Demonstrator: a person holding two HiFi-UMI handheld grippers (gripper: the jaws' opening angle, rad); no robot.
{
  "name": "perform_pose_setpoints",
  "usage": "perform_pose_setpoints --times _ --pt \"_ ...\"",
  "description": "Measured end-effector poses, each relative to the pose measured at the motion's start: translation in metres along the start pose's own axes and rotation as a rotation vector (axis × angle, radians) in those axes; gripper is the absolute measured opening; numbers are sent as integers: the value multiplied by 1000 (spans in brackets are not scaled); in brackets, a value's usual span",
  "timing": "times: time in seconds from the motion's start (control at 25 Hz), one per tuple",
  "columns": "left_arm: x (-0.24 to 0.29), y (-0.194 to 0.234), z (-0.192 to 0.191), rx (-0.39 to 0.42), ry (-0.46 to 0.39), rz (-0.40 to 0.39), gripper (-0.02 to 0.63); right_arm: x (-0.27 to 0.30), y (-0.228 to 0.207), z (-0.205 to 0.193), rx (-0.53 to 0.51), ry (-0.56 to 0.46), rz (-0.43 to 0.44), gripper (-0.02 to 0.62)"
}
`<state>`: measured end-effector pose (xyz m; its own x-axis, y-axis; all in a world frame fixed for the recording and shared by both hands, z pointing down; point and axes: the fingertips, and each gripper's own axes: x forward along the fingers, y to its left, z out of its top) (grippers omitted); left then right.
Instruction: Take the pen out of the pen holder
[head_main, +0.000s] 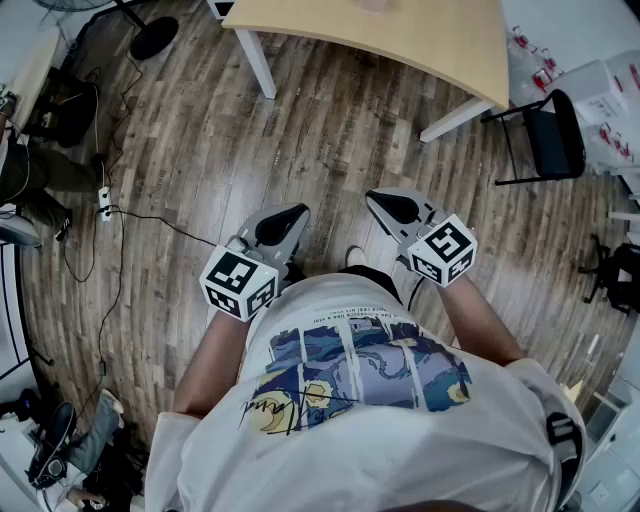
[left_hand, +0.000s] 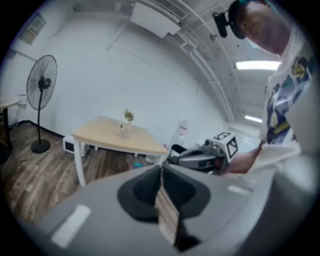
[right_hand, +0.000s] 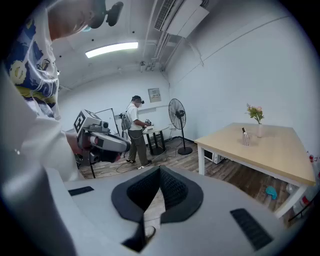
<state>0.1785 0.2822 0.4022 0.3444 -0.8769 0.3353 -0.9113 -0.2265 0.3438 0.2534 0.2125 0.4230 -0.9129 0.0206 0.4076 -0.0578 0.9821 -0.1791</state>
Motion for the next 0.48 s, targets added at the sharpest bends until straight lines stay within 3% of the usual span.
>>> perform_pose_setpoints --times 0.24,0.48 --pt "-57 79 5 0 9 -1 21 92 40 38 -23 -15 5 6" --pt "-67 145 4 8 54 -25 21 129 30 58 44 -36 -93 6"
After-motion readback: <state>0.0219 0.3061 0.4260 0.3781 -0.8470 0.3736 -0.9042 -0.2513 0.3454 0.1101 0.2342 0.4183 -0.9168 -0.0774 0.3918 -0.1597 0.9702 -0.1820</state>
